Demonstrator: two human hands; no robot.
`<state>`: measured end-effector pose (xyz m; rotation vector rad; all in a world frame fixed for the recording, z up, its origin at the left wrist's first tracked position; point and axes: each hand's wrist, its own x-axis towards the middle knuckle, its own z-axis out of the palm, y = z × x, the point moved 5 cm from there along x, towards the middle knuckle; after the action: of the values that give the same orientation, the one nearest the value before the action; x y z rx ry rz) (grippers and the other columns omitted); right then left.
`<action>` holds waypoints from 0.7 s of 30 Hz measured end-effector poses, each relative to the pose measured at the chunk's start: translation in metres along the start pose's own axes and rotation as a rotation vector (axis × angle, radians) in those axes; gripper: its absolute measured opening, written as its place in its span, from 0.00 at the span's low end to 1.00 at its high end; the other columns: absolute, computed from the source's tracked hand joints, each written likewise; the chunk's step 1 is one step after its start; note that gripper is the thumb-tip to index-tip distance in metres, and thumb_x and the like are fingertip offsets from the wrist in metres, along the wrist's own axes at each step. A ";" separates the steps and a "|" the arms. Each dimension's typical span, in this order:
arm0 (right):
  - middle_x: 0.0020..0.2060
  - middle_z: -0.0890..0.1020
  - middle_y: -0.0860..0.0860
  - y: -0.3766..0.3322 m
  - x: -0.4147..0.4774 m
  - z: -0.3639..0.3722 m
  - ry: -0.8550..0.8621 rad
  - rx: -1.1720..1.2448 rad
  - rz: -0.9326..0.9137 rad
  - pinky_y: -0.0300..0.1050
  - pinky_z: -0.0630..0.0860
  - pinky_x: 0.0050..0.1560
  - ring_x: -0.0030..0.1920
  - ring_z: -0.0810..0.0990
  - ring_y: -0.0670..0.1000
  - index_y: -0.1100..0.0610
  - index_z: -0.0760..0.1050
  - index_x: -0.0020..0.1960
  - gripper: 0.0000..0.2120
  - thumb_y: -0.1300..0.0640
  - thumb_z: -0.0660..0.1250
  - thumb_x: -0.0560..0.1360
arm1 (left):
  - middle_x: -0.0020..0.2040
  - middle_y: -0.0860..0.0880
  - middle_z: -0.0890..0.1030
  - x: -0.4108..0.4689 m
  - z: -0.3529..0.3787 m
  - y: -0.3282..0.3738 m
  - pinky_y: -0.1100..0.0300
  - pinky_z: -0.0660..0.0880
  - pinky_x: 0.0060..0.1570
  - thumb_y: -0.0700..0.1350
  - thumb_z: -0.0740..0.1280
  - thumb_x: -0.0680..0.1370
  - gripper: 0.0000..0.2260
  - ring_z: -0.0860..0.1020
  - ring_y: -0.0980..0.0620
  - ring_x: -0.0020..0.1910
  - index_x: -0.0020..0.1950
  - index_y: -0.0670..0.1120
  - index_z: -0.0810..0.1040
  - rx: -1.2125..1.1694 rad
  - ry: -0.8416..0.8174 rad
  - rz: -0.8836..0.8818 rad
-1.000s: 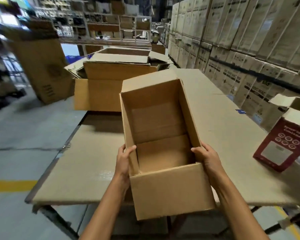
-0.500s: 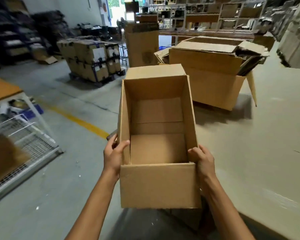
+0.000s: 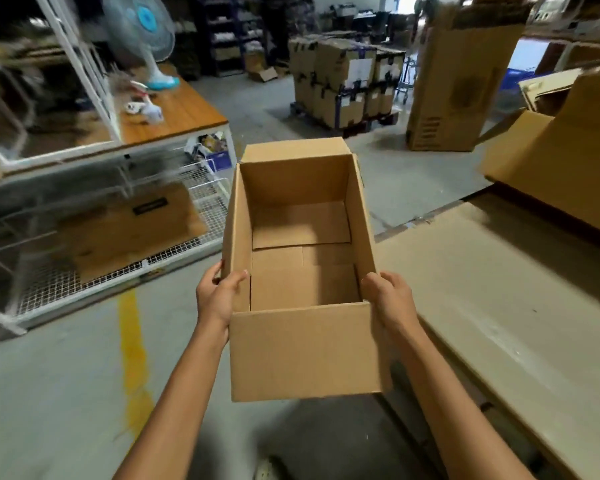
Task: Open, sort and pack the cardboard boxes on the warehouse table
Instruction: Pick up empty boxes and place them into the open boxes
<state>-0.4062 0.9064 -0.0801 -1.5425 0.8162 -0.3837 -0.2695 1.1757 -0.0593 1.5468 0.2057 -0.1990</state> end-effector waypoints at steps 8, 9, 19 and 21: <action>0.52 0.78 0.52 0.025 0.054 0.122 -0.043 -0.264 0.117 0.49 0.73 0.46 0.50 0.78 0.55 0.55 0.72 0.62 0.21 0.44 0.66 0.75 | 0.58 0.44 0.82 0.114 -0.077 -0.035 0.43 0.78 0.59 0.54 0.75 0.61 0.35 0.82 0.43 0.54 0.66 0.48 0.76 0.067 0.081 -0.113; 0.52 0.78 0.52 0.027 0.058 0.138 -0.041 -0.291 0.132 0.51 0.75 0.48 0.51 0.78 0.56 0.54 0.71 0.64 0.22 0.42 0.66 0.75 | 0.58 0.44 0.82 0.126 -0.087 -0.043 0.43 0.78 0.59 0.56 0.75 0.57 0.39 0.82 0.43 0.54 0.67 0.47 0.76 0.071 0.099 -0.121; 0.51 0.81 0.57 0.026 0.094 0.249 -0.149 -0.333 0.276 0.52 0.75 0.44 0.50 0.81 0.59 0.55 0.72 0.63 0.37 0.37 0.64 0.59 | 0.69 0.45 0.76 0.204 -0.144 -0.083 0.46 0.72 0.66 0.52 0.77 0.69 0.36 0.74 0.43 0.66 0.74 0.49 0.70 0.220 0.274 -0.202; 0.53 0.81 0.56 0.021 0.107 0.260 -0.149 -0.339 0.276 0.49 0.74 0.45 0.51 0.80 0.59 0.55 0.72 0.64 0.34 0.40 0.65 0.63 | 0.71 0.44 0.74 0.218 -0.142 -0.084 0.47 0.71 0.67 0.51 0.76 0.70 0.34 0.73 0.43 0.68 0.75 0.49 0.69 0.253 0.291 -0.194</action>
<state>-0.1631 1.0219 -0.1654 -1.7160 0.9964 0.0770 -0.0808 1.3170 -0.1986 1.8059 0.5802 -0.1559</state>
